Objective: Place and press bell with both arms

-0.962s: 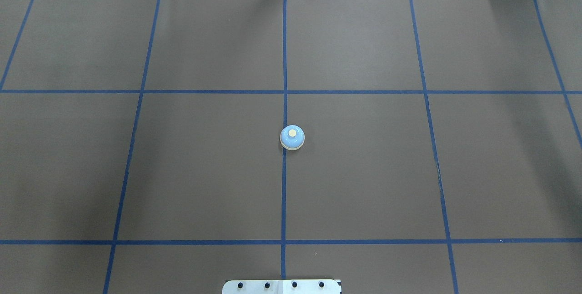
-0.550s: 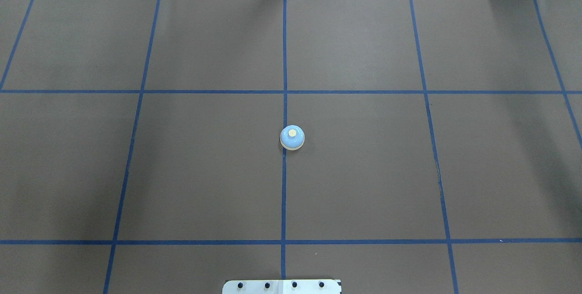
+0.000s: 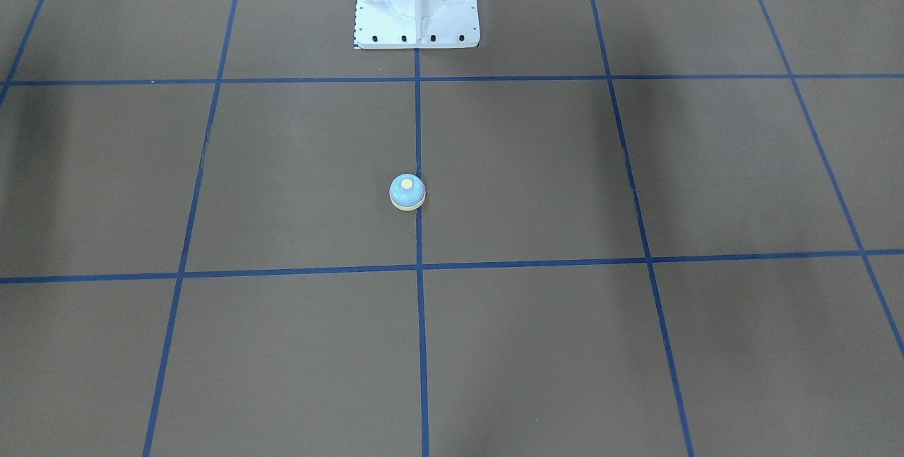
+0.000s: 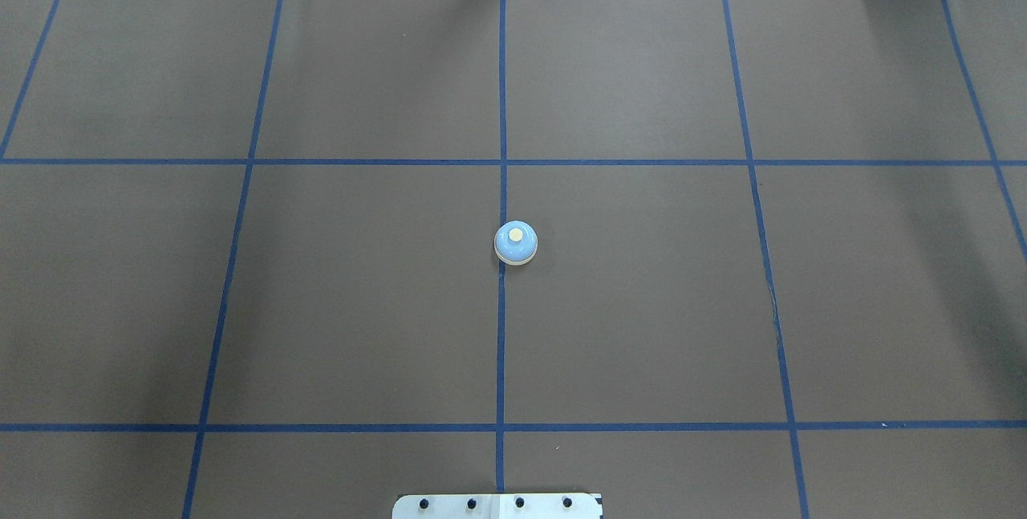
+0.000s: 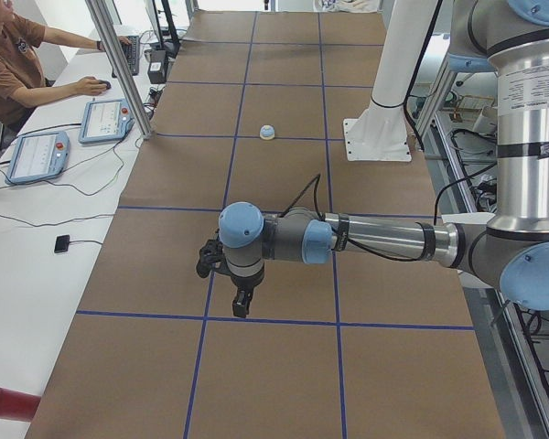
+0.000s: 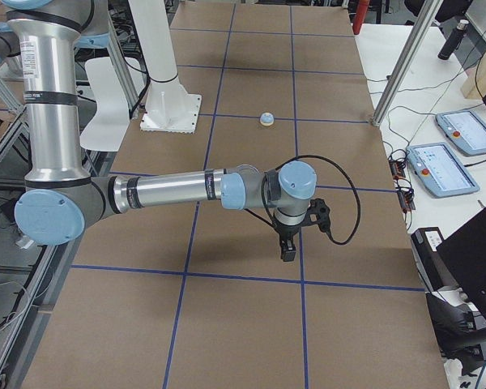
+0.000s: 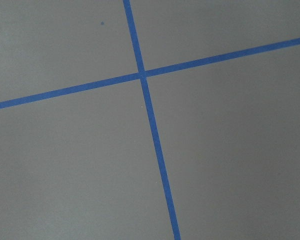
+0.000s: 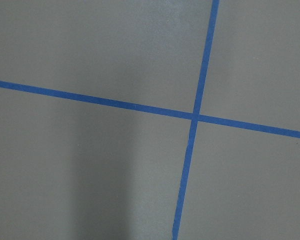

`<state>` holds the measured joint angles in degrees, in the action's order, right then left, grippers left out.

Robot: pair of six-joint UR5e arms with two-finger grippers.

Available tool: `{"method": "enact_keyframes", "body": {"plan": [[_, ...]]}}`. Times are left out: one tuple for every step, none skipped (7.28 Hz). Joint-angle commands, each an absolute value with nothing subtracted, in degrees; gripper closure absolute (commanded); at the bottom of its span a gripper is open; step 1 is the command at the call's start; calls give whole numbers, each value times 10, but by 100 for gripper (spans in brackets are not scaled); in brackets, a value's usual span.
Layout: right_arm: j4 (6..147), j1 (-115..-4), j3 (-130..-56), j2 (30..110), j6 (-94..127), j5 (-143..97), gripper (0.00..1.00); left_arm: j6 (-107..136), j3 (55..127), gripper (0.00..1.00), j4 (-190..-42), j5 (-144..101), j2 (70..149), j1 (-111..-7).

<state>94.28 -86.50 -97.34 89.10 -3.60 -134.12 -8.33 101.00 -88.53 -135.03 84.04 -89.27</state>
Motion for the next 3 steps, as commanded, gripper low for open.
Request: {"method": "enact_keyframes", "body": {"plan": [[942, -866, -973, 893, -36, -1341, 0, -66, 1013, 0, -884, -1350, 841, -895], [942, -866, -973, 891, -36, -1341, 0, -67, 1009, 0, -885, -1350, 840, -895], [943, -867, -974, 891, -37, -1341, 0, -67, 1009, 0, -885, -1350, 841, -895]]}}
